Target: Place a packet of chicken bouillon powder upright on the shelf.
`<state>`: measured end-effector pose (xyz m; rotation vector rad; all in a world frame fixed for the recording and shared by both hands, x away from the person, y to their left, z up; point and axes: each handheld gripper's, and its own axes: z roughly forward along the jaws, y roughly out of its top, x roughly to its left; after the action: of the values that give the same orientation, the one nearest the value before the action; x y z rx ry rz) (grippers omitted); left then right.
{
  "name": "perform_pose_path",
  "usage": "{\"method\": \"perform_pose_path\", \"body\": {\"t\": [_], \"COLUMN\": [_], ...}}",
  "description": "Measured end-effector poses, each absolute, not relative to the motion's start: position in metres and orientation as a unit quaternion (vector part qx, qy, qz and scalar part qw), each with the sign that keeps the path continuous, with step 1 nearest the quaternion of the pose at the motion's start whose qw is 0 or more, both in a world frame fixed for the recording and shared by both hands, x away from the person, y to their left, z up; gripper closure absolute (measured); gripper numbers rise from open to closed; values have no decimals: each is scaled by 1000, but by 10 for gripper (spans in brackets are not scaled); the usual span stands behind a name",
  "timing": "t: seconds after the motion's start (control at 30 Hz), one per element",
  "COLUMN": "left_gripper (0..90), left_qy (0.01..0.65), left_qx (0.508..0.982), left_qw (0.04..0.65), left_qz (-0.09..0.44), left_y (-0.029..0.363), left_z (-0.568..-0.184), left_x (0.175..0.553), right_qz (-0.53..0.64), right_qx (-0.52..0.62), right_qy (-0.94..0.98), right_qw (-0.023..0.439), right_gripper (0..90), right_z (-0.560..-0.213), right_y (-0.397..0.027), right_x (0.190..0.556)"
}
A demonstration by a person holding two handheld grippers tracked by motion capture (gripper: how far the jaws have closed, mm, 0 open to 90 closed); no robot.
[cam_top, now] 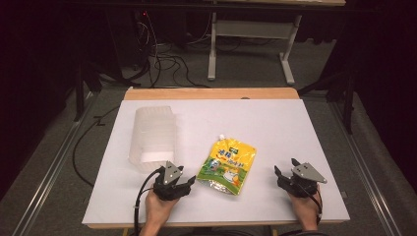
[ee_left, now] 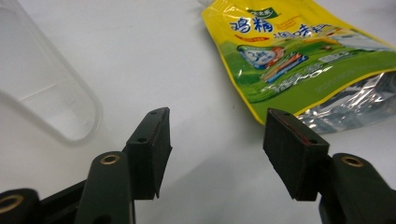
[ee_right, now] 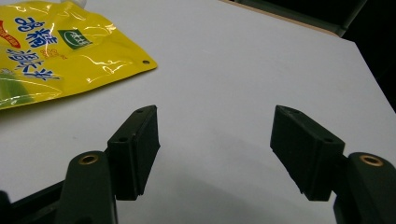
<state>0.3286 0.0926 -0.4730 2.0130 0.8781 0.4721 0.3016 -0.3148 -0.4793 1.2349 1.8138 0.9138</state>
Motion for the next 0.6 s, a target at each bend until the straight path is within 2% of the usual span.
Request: {"method": "perform_pose_path", "body": {"t": [0.3, 0.6], "left_gripper": [405, 388], "left_qy": [338, 326], "left_qx": [816, 825], "left_qw": [435, 433], "left_qz": [174, 158], "left_y": [77, 45], "left_z": [-457, -446], "left_x": [334, 352], "right_qz": [357, 360], "right_qx": [481, 481], "right_qy": [707, 705], "right_qw": [376, 377], "right_gripper": [329, 323], "right_z": [-479, -479], "right_y": [-315, -315], "right_x": [301, 300]}}
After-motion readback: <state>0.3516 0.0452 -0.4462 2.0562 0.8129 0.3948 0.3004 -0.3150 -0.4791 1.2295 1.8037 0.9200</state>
